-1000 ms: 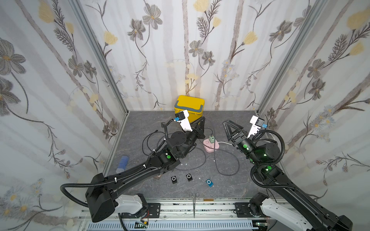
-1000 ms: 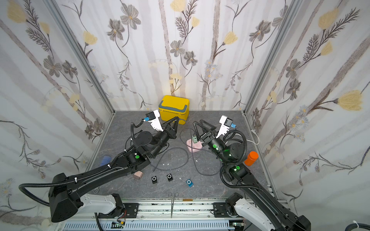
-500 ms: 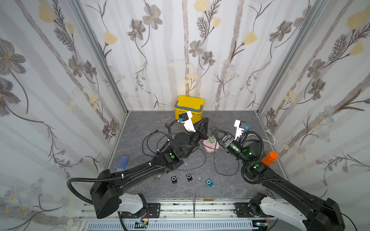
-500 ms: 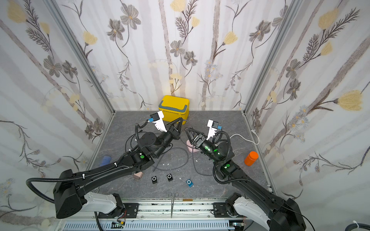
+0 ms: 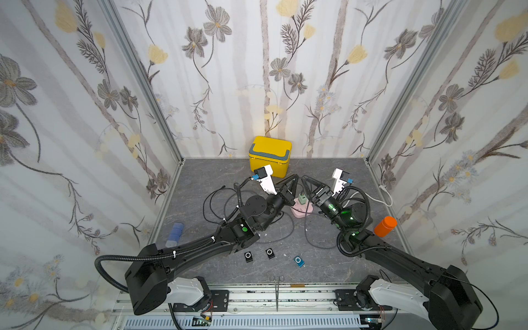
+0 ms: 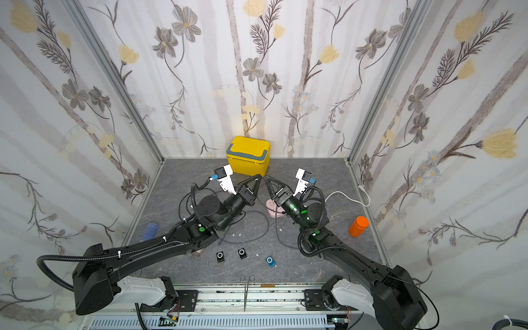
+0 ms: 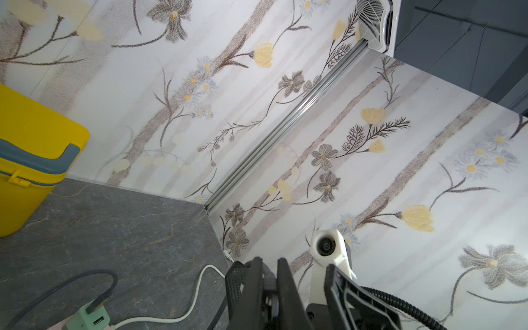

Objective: Charge mp3
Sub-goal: Pick up the charging cable from the center of the board.

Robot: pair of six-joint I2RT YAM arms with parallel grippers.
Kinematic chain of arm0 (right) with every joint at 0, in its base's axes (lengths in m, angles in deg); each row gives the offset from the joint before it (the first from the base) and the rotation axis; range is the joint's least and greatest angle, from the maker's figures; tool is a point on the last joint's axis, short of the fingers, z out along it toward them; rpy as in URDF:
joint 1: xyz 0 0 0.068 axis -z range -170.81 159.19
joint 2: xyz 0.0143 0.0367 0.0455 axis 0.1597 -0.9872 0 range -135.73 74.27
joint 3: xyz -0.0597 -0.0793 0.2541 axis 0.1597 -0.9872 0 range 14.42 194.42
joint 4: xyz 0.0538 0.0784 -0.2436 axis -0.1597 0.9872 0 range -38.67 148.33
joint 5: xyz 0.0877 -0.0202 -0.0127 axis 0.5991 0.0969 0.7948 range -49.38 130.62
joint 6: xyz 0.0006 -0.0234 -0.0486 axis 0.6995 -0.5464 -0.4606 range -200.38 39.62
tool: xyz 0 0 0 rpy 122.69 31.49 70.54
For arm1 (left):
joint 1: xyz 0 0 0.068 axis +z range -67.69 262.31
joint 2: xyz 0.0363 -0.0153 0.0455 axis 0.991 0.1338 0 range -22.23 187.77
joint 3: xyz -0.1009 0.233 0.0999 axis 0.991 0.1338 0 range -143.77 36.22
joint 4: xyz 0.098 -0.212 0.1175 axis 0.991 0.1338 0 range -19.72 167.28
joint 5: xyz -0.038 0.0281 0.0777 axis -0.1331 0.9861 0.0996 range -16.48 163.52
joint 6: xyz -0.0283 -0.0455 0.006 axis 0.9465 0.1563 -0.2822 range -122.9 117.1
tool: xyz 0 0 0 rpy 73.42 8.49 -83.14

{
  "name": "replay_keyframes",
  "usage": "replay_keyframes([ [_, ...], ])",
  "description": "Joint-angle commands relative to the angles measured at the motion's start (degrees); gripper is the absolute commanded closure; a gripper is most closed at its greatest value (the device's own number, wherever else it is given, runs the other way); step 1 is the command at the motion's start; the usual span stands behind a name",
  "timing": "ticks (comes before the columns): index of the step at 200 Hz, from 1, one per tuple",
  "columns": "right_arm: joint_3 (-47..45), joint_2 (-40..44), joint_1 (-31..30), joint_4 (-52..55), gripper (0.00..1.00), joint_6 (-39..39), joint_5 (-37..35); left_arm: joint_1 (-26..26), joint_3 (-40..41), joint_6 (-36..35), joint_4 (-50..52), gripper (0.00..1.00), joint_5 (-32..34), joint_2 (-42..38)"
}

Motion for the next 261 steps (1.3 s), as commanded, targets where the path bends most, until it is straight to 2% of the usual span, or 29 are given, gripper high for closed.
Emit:
replay_keyframes([
  [1, 0.4, -0.4, 0.0, -6.8, 0.44, 1.3, -0.3, -0.3, 0.0, 1.7, -3.6, 1.0, -1.5, 0.7],
  [13, 0.6, -0.5, 0.0, -6.7, 0.57, 1.3, 0.4, -0.3, 0.0, 1.8, -3.7, 1.0, -1.1, 1.0],
  [23, 0.4, -0.2, 0.0, -6.5, 0.64, 1.3, 0.8, -0.3, 0.0, 1.9, -3.8, 1.0, -0.6, 1.1],
  [52, -0.6, 0.2, 0.0, -6.8, 0.61, 1.0, 1.1, -0.4, -0.5, 2.1, -4.1, 1.0, -0.8, 1.7],
  [83, -0.3, 0.3, 0.0, -7.2, 0.71, 0.7, 1.9, -0.4, -1.1, 3.1, -4.4, 1.0, -0.9, 2.8],
  [139, -0.9, 1.1, 0.2, -7.2, 0.82, -0.1, 2.5, -0.3, -2.1, 3.9, -4.0, 1.0, -3.0, 3.5],
  [157, -0.9, 1.1, 0.2, -7.7, 0.89, -0.3, 2.9, -0.3, -2.2, 4.2, -3.9, 1.0, -3.6, 3.6],
  [204, -0.6, 1.3, 0.4, -7.9, 0.95, 0.6, 8.0, -0.2, -3.3, 3.6, -2.8, 1.0, -5.5, 3.6],
  [223, -0.2, 2.3, 0.6, -6.3, 1.0, 0.2, 11.4, 0.4, -4.0, 3.1, -1.3, 1.0, -7.8, 3.2],
  [238, 0.3, 3.3, 0.7, -3.2, 1.0, -0.8, 13.1, 1.2, -5.1, 3.0, 0.5, 1.0, -10.3, 3.2],
  [246, 0.4, 4.1, 0.7, -1.8, 1.0, -1.3, 13.4, 1.5, -5.5, 2.9, 1.4, 0.95, -11.6, 3.0],
  [261, -0.2, 5.7, 0.6, 0.0, 1.0, -1.7, 12.8, 2.2, -5.7, 2.4, 3.2, 0.77, -13.4, 1.9],
])
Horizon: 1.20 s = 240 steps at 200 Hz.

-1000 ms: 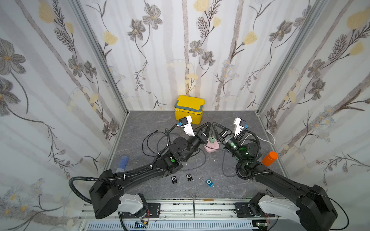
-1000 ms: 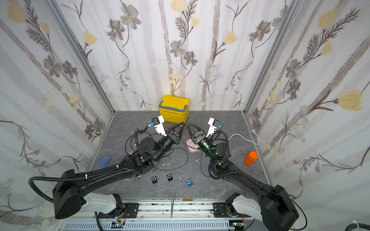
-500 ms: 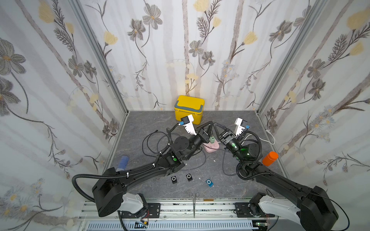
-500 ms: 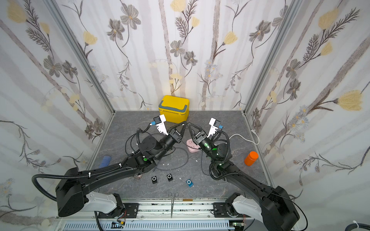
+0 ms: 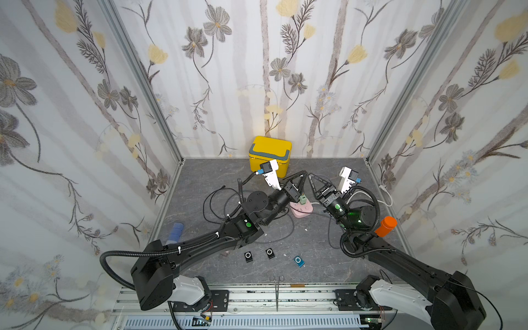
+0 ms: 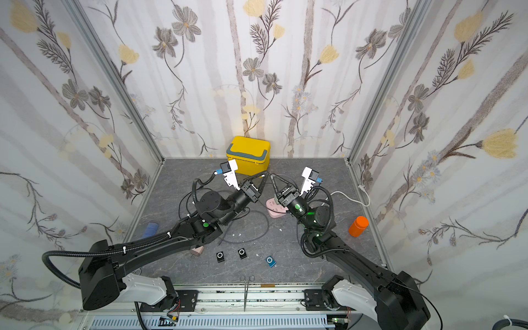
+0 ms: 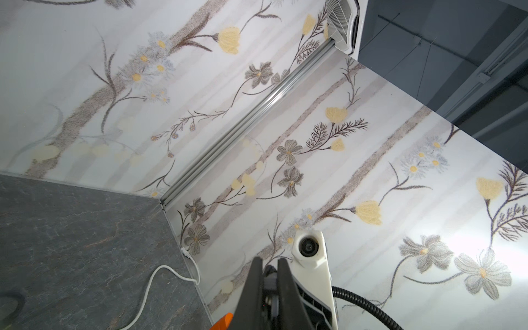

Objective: Charge mp3
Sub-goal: Pick up the charging cable from the center of the board.

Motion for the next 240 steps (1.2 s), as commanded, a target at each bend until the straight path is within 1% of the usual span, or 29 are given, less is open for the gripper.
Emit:
replay_keyframes([
  [1, -0.1, 2.0, -0.4, 2.4, 1.0, -1.6, 9.5, 1.0, -0.9, -1.7, 5.0, 0.76, -4.3, -1.0],
  [13, -0.4, 3.4, -0.2, 4.4, 1.0, -2.2, 9.2, 2.0, -0.9, -3.6, 8.0, 0.67, -5.7, -2.4],
  [35, 0.8, 6.6, -0.1, 12.4, 1.0, -5.6, 8.8, 4.4, -1.1, -10.2, 18.8, 0.57, -5.5, -6.9],
  [45, 1.5, 8.0, -0.2, 16.8, 1.0, -7.7, 8.4, 5.7, -0.8, -14.1, 24.1, 0.52, -5.6, -10.8],
  [52, 1.8, 8.7, -0.1, 19.3, 1.0, -8.8, 8.1, 6.6, -1.0, -17.2, 27.8, 0.52, -6.3, -12.8],
  [66, 2.2, 10.2, 0.0, 23.4, 1.0, -10.4, 7.0, 7.6, -1.4, -26.3, 34.9, 0.51, -8.3, -16.2],
  [88, 3.5, 10.6, 0.0, 28.3, 1.0, -11.2, 6.6, 7.3, -3.2, -40.4, 47.0, 0.51, -15.8, -17.8],
  [98, 4.3, 10.4, -0.1, 29.8, 1.0, -11.6, 7.3, 6.4, -3.2, -45.4, 50.1, 0.5, -14.7, -17.8],
  [118, 5.7, 10.2, -0.1, 33.0, 1.0, -12.4, 8.8, 4.8, -0.6, -53.1, 50.4, 0.49, -10.5, -18.6],
  [132, 6.5, 10.3, -0.1, 35.1, 1.0, -13.0, 9.6, 4.1, 0.7, -58.0, 49.9, 0.49, -9.7, -19.2],
  [150, 7.4, 10.1, -0.2, 37.0, 1.0, -13.6, 11.0, 3.7, 1.5, -61.9, 48.5, 0.49, -9.5, -19.1],
  [169, 7.7, 9.5, -0.3, 38.1, 1.0, -13.7, 12.3, 3.2, 1.3, -64.3, 47.0, 0.5, -10.0, -18.0],
  [204, 7.9, 7.6, -1.0, 37.7, 1.0, -13.2, 15.8, 2.7, 0.7, -67.5, 44.2, 0.52, -8.7, -15.6],
  [240, 8.2, 7.2, -1.5, 41.8, 1.0, -15.3, 15.3, 2.4, 0.8, -68.8, 41.8, 0.57, -8.9, -16.0],
])
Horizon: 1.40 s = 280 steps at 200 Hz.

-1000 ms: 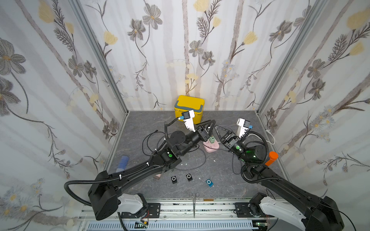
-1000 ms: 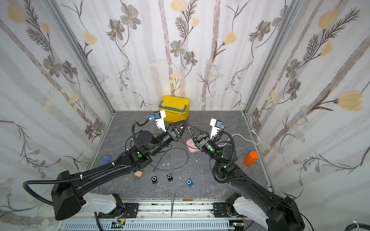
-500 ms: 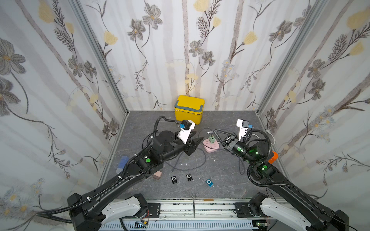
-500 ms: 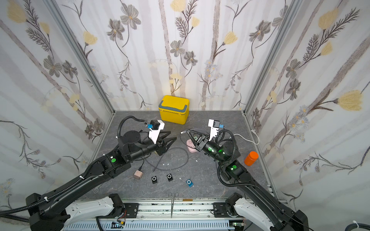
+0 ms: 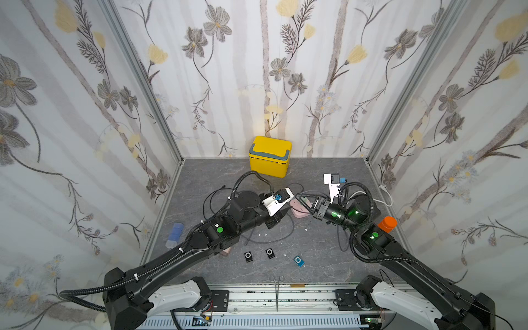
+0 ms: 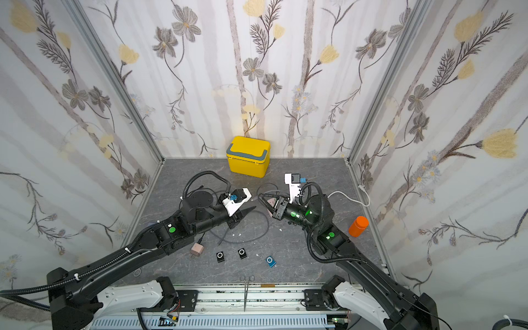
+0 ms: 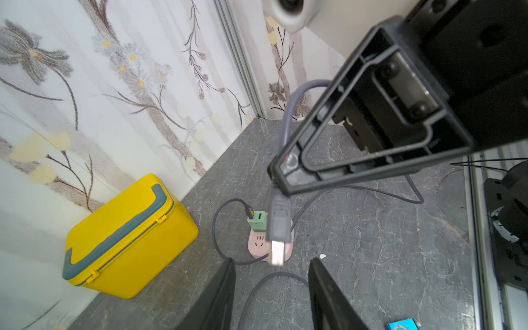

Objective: Charge mp3
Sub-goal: Pick up the charging cable from the center of the board.

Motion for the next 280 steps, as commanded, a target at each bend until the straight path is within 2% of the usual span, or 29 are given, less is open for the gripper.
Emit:
replay_keyframes([
  [1, 0.6, 0.0, -0.2, 1.7, 1.0, -1.7, 0.8, -0.2, -0.2, -2.6, -4.4, 0.57, 0.4, -0.5],
  [52, 0.6, -0.4, -0.1, 2.6, 1.0, -2.3, 0.8, -0.3, -0.2, -3.2, -4.0, 0.75, -0.4, -1.0],
  [157, 0.6, 0.1, -0.2, 1.2, 1.0, -1.7, 1.4, -0.7, -1.0, -4.1, -1.6, 0.74, -0.7, 0.6],
  [192, 0.6, 0.2, -0.2, 1.4, 1.0, -1.8, 1.4, -0.9, -1.0, -4.1, -1.5, 0.79, 0.3, 0.9],
  [248, 0.6, 0.4, -0.2, 2.6, 1.0, -1.9, 2.8, -0.9, -1.4, -4.9, -0.5, 0.98, 1.6, 1.3],
  [256, 0.6, 0.5, -0.3, 3.4, 0.88, -2.1, 3.3, -0.9, -1.3, -5.2, -0.2, 0.99, 1.4, 1.1],
  [272, 0.6, 0.8, -0.2, 4.4, 0.75, -2.6, 3.9, -0.9, -1.6, -6.0, 0.9, 1.0, 0.9, 0.8],
  [280, 0.6, 1.0, -0.2, 5.0, 0.73, -2.8, 3.9, -0.9, -2.0, -6.4, 1.9, 1.0, 0.3, 0.8],
])
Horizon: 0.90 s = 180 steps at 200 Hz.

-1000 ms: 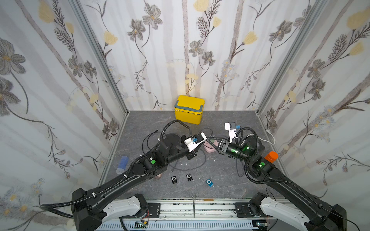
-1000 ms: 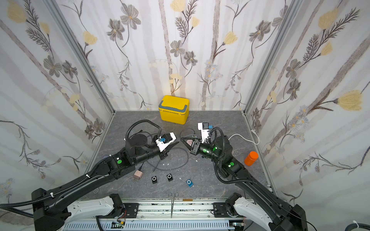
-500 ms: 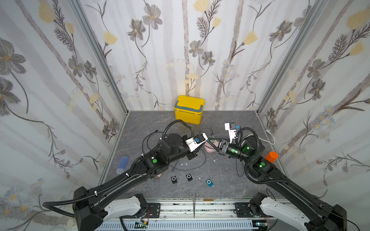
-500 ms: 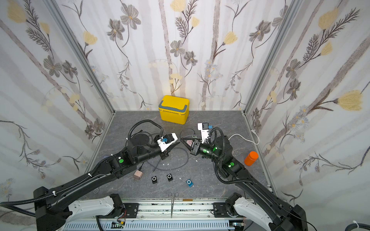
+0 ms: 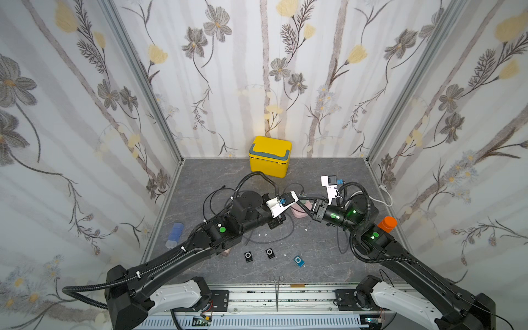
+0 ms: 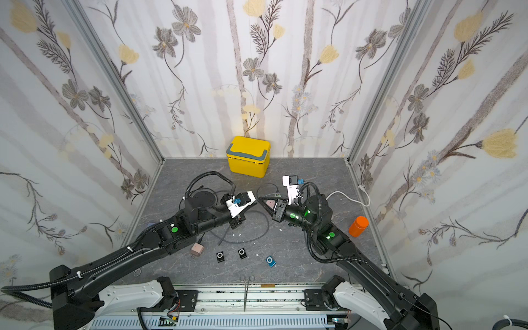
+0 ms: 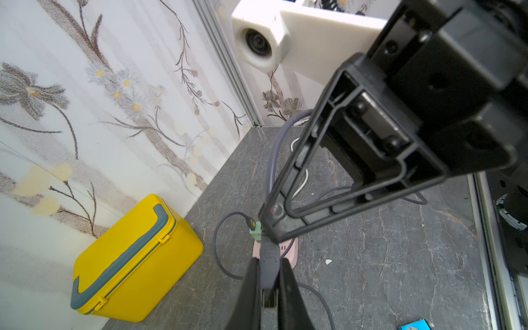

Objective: Charge mp3
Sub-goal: Pick up the charging cable from the center of the board.

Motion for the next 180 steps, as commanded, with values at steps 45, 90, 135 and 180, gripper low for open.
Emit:
replay_keyframes([
  [45, 0.4, 0.7, 0.0, 1.6, 0.66, -2.2, 2.9, 0.1, -2.5, -4.2, 5.9, 1.0, -1.8, 0.0],
  [90, 0.4, -1.8, 0.0, 1.5, 0.64, -1.9, 4.6, 0.0, -2.8, -5.4, 6.7, 1.0, -4.1, -0.3],
  [135, 0.4, -2.5, 0.0, 0.6, 0.72, -1.7, 5.6, -0.1, -2.5, -6.4, 7.6, 1.0, -5.7, -0.2],
  [180, 0.4, -1.5, 0.0, 0.4, 0.81, -1.8, 5.1, -0.3, -2.3, -7.4, 8.0, 1.0, -6.5, -0.6],
])
